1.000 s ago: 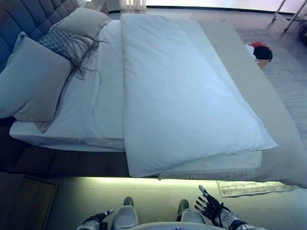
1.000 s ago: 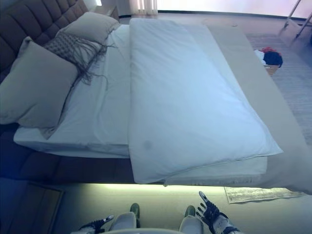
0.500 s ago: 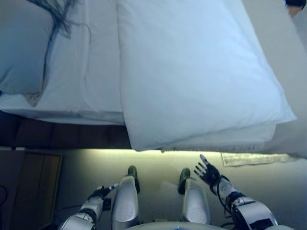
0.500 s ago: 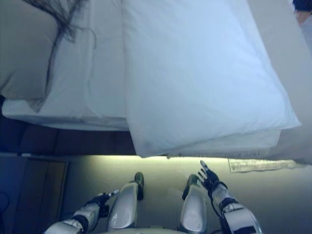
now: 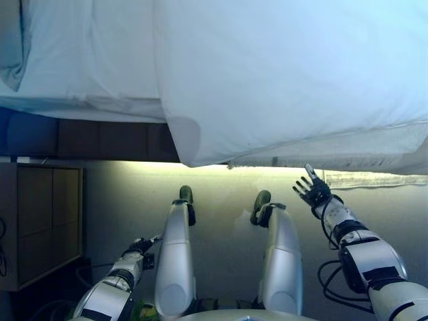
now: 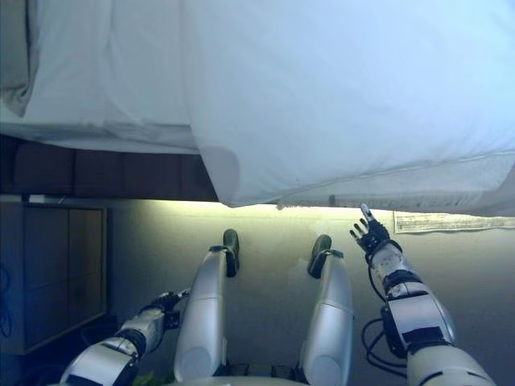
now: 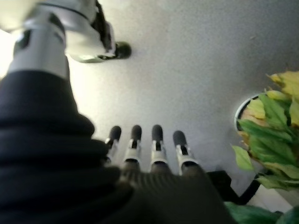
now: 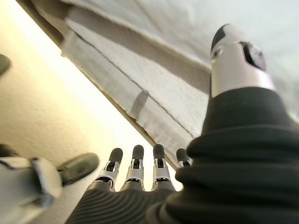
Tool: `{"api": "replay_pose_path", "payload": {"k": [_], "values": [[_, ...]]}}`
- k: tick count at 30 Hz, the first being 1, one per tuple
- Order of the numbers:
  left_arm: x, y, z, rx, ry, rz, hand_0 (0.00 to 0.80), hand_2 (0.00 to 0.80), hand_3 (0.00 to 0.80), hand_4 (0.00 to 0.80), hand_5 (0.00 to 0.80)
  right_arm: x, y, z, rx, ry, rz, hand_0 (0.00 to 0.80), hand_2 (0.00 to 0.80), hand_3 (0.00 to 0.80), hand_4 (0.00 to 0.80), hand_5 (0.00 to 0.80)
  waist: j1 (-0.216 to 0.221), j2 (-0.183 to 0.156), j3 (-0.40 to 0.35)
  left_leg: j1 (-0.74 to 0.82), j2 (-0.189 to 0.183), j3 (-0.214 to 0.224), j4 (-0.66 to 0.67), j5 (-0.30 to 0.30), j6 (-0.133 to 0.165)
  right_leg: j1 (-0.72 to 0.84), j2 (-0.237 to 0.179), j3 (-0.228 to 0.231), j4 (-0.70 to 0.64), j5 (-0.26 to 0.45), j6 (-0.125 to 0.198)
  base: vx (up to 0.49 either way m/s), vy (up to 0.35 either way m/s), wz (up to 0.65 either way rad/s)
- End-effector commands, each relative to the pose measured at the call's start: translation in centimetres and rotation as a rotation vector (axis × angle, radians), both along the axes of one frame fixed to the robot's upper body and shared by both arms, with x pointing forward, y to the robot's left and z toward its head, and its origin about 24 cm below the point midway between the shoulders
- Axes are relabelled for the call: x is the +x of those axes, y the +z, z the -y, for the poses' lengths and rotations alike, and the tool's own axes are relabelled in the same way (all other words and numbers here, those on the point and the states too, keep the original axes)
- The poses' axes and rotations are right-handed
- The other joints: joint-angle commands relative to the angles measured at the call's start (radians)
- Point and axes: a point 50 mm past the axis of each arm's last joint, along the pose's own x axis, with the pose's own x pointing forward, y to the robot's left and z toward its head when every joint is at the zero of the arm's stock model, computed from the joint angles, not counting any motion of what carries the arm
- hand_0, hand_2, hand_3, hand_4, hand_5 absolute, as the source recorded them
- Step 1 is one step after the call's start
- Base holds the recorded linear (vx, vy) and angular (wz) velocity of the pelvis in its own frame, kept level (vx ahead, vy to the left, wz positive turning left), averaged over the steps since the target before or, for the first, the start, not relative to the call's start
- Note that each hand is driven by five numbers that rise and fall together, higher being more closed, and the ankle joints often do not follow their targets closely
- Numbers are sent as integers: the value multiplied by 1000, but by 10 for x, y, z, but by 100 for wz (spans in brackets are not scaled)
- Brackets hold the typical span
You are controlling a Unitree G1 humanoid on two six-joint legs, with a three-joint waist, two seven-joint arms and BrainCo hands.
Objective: Make the bed neatly
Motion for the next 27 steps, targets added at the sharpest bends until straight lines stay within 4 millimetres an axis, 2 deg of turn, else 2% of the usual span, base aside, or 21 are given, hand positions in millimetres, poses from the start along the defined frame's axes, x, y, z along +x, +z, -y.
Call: {"api": "replay_pose_path", "payload": {"k": [1, 6, 13, 27], "values": [[-26, -11, -7, 23, 22, -52, 0, 0, 0, 0, 0, 5, 31, 27, -21, -69, 108, 0, 0, 0, 0, 0, 19, 22, -44, -16, -14, -6, 30, -76, 44, -10, -4, 81, -45, 22, 33, 0, 0, 0], [-37, -15, -9, 21, 30, -33, 0, 0, 0, 0, 0, 19, 77, 45, -117, -77, 197, 0, 0, 0, 0, 0, 31, 34, -44, -67, -22, -17, 59, -73, 49, -59, 1, 84, -5, 9, 20, 0, 0, 0], [-51, -18, -17, 11, 57, -30, 0, 0, 0, 0, 0, 26, 121, 62, -179, -120, 279, 0, 0, 0, 0, 0, 48, 44, -38, -97, -26, -27, 75, -57, 55, -87, 2, 81, 41, -7, 7, 29, -14, 4], [-73, -22, -23, 10, 65, -38, 0, 0, 0, 0, 0, 41, 204, 63, -317, -99, 441, 0, 0, 0, 0, 0, 86, 54, -22, -126, -25, -44, 46, -3, 49, -116, -6, 67, 60, -1, -4, 22, 10, 5]]}}
